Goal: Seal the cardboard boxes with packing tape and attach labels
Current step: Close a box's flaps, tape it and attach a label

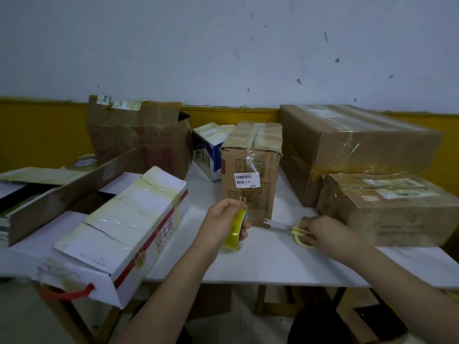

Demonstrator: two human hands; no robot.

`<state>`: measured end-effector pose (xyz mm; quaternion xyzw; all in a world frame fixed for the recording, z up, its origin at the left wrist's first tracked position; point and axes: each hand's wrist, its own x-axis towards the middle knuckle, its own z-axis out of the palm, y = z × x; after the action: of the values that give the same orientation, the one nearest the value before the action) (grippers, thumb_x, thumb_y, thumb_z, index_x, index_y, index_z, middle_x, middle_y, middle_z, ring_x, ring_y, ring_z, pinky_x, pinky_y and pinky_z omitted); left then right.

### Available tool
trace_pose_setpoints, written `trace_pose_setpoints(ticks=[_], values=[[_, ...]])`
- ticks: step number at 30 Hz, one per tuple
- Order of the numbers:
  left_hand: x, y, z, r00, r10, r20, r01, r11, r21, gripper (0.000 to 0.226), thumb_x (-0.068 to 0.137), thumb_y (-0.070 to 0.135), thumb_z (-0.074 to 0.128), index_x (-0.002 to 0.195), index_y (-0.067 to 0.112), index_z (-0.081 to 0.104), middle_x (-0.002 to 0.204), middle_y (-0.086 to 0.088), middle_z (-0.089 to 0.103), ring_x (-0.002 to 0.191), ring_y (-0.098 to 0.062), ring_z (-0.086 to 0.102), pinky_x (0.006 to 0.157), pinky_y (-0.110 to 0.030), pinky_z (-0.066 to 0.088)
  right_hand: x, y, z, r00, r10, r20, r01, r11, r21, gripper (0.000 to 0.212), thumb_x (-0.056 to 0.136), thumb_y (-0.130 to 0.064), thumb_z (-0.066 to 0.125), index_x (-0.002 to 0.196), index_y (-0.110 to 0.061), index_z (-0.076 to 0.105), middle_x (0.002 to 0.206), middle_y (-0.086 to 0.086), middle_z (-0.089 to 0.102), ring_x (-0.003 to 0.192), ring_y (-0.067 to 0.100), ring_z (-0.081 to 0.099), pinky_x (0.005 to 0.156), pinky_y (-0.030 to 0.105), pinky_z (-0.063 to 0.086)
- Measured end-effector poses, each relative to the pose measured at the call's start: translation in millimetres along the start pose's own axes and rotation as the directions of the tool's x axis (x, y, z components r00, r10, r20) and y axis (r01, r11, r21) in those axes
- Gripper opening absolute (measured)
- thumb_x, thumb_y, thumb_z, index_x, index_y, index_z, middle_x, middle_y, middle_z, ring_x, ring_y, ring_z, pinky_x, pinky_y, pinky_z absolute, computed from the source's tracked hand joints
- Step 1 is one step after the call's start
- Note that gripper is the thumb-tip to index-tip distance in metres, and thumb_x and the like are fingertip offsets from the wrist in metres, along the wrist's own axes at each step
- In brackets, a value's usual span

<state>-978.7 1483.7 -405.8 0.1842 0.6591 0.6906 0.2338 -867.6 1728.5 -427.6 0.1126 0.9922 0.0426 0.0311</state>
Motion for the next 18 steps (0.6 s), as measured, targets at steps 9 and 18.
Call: trace_pose_setpoints(ticks=[9,18], values=[[2,12,0,0.998,0.057,-0.021,-0.058,0.996,-0.061,0.016,0.102,0.017,0.052,0.106,0.011,0.065,0.073,-0.015,0.066,0.054,-0.022,0.059,0.053,-0.028,0.051,5,-51,-57,0.758,-0.031,-0.652,0.07,0.997,0.034,0.025,0.1,-0.033,0.051,0.09,-0.019,0.068,0.08,-0.005,0.057,0.069,0.01,0.054,0.058,0.023,0.046],[-2,22,7,0.996,0.09,-0.019,-0.092,0.978,-0.186,0.022,0.098,0.022,0.056,0.113,0.008,0.066,0.073,-0.017,0.065,0.053,-0.024,0.057,0.052,-0.027,0.05,87,-72,-108,0.643,-0.138,-0.754,0.337,0.934,0.116,0.038,0.1,-0.038,0.053,0.129,-0.016,0.066,0.13,0.003,0.066,0.121,0.024,0.059,0.099,0.034,0.044]])
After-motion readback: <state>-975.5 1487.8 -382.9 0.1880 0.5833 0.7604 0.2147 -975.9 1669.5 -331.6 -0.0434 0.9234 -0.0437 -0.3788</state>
